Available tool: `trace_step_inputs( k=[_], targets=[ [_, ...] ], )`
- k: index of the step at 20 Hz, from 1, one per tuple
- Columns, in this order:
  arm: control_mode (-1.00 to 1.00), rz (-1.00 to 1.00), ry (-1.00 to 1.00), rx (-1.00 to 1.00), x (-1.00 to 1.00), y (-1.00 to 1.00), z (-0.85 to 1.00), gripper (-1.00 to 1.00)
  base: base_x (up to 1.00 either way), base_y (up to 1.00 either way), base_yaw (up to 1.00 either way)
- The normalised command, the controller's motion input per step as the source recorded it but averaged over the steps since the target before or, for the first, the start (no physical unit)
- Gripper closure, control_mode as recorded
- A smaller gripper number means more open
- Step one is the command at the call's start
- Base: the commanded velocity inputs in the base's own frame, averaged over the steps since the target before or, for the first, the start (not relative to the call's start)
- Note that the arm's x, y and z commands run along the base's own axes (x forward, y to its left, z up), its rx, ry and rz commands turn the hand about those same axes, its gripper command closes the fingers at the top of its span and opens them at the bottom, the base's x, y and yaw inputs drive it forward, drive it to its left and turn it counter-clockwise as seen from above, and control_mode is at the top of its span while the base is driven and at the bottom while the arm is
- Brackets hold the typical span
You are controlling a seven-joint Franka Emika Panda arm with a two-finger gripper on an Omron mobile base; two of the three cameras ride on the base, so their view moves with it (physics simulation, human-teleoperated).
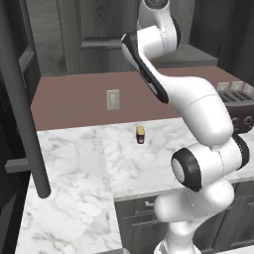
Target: Pick the dish brush and spray from the cabinet and place them on the counter.
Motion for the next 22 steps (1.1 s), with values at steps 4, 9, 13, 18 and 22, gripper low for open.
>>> trace_step_inputs(
  k=[4,9,13,18,22],
  targets=[
    [-1.0,-0.02,-0.04,0.0,-0.68,0.32,0.0,1.0,0.0,0.0,0.0],
    [-1.0,-0.03,-0.02,0.0,-0.77,0.59,0.0,1.0,0.0,0.0,0.0],
    [-1.0,-0.06,0.0,-0.04,-0.66,0.82,-0.05,1.0,0.0,0.0,0.0],
    [-1.0,-0.1,0.0,-0.02,-0.6,0.83,-0.06,1.0,0.0,0.0,0.0],
    [-1.0,-0.12,0.0,0.0,-0.53,0.8,-0.04,1.0,0.0,0.0,0.0]
  ],
)
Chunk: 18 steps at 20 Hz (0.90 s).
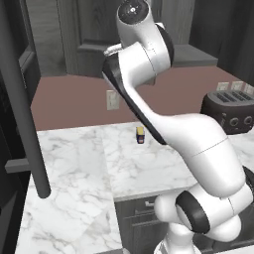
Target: Pick the dish brush and spray from the cabinet and place them on the counter.
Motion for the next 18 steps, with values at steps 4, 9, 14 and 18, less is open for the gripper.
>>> trace_step_inputs(
  k=[4,9,14,18],
  targets=[
    [-1.0,-0.11,0.0,-0.01,-0.5,0.83,-0.04,1.0,0.0,0.0,0.0],
    [-1.0,-0.12,0.0,-0.04,-0.27,0.83,-0.14,1.0,0.0,0.0,0.0],
    [-1.0,-0.14,0.0,-0.05,-0.09,0.82,-0.16,-1.0,0.0,0.0,0.0],
    [-1.0,-0.11,-0.01,-0.04,0.0,0.44,-0.01,-1.0,0.0,0.0,0.0]
  ],
)
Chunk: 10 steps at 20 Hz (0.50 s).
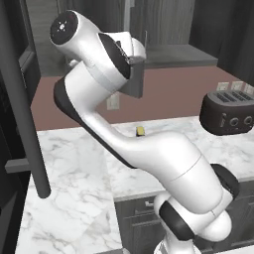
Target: Pick the dish brush and spray from the cabinet and place them on the counter.
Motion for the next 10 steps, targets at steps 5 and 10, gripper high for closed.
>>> trace_step_inputs(
  k=[5,10],
  targets=[
    [-1.0,0.0,0.0,0.0,-0.01,0.0,0.0,-1.0,0.0,0.0,0.0],
    [-1.0,-0.02,0.0,0.0,-0.44,0.0,-0.05,-1.0,0.0,0.0,0.0]
  ],
)
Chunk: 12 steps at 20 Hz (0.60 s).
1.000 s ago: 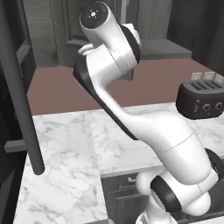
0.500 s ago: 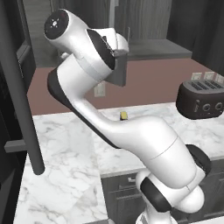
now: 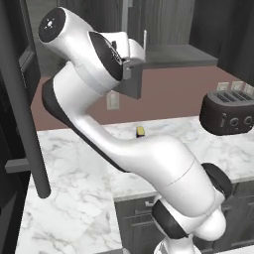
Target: Pick the dish brush and spray from the cabinet and place them on the counter.
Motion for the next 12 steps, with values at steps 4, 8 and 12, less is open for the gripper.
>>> trace_step_inputs(
  k=[4,8,12],
  targets=[
    [-1.0,-0.03,-0.05,0.0,-0.94,-0.01,-0.07,-1.0,0.0,0.0,0.0],
    [-1.0,0.0,-0.02,0.05,-0.76,-0.44,-0.01,-1.0,0.0,0.0,0.0],
    [-1.0,0.0,0.0,0.21,-0.59,-0.86,0.0,-1.0,0.0,0.0,0.0]
  ],
)
